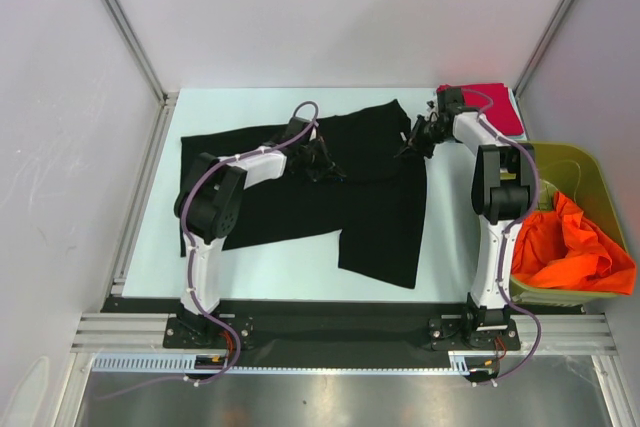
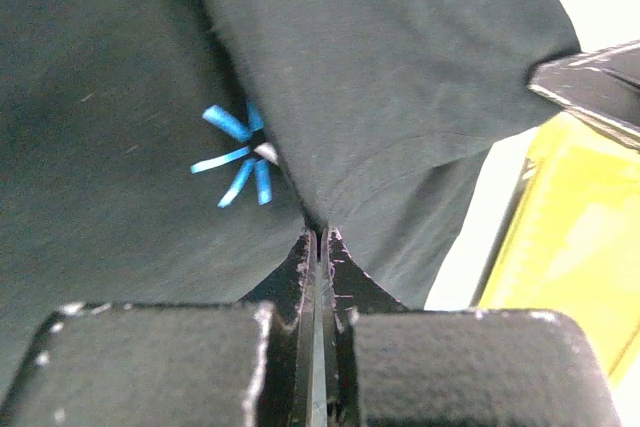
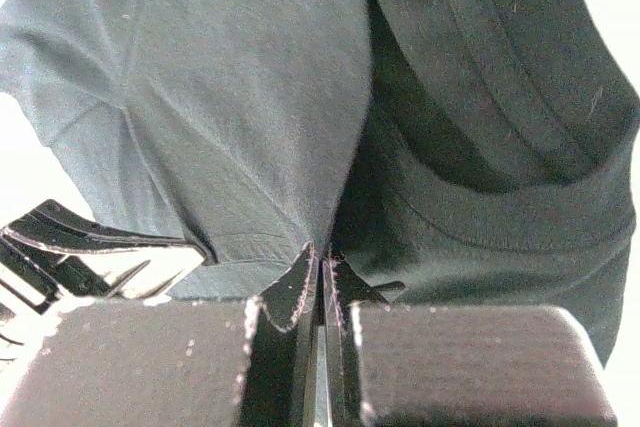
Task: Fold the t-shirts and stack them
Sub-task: Fold the tshirt
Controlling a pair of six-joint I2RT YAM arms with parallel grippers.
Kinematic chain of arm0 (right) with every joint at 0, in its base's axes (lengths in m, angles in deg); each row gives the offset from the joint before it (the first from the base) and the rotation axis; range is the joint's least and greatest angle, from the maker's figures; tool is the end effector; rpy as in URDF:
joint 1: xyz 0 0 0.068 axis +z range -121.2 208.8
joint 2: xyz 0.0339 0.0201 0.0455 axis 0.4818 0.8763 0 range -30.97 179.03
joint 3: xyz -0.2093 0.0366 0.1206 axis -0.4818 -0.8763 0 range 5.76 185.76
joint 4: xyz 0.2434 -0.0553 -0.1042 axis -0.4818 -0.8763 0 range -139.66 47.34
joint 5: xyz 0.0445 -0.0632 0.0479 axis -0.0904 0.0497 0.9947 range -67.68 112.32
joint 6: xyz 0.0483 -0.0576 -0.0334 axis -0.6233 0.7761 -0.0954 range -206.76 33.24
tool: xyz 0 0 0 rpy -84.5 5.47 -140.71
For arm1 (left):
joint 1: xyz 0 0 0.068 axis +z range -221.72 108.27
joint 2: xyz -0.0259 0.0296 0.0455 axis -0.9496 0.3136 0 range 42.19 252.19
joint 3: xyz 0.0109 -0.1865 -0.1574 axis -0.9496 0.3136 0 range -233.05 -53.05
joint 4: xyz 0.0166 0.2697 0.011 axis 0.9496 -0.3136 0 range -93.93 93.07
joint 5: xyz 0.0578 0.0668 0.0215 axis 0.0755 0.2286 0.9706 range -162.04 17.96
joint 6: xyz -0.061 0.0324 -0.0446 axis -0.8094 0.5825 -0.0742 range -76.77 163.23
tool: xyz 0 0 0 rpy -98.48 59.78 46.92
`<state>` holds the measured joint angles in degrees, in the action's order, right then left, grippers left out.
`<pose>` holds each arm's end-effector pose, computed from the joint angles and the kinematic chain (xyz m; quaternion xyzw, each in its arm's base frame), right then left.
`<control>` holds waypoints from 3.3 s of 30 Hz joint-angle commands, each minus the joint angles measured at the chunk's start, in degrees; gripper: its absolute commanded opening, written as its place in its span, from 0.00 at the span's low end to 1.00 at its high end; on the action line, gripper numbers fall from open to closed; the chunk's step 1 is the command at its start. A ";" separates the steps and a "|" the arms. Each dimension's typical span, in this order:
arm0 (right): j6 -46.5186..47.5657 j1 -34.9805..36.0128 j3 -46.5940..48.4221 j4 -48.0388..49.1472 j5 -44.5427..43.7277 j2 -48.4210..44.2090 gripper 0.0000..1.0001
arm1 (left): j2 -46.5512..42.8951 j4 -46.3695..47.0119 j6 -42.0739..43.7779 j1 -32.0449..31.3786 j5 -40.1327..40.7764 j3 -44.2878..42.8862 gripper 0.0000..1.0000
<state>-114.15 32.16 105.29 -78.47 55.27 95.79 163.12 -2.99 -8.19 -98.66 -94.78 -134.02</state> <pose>0.4718 0.0668 0.1186 0.1295 0.9259 0.3251 0.1423 0.4077 -0.2382 0.0964 -0.1206 0.9040 -0.3736 0.1691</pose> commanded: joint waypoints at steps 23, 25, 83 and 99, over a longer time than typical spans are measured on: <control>2.90 -0.37 18.32 14.17 -14.23 7.00 0.66 | -20.56 -4.58 19.34 22.09 -1.94 11.89 0.59; 2.00 0.07 22.63 16.55 -14.40 11.13 0.66 | -19.68 -1.43 18.81 26.65 -5.62 12.85 0.58; -9.87 -0.28 37.41 39.58 -16.42 31.53 0.00 | 16.98 -4.05 17.94 52.69 -4.16 -25.12 0.00; -12.24 -1.07 40.66 40.21 -20.03 34.43 0.04 | 19.79 -7.29 16.78 53.39 0.50 -31.79 0.07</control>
<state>-126.22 31.74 142.86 -40.72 36.54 129.80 182.48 -10.27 8.55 -46.58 -97.60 -162.52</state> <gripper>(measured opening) 0.029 0.042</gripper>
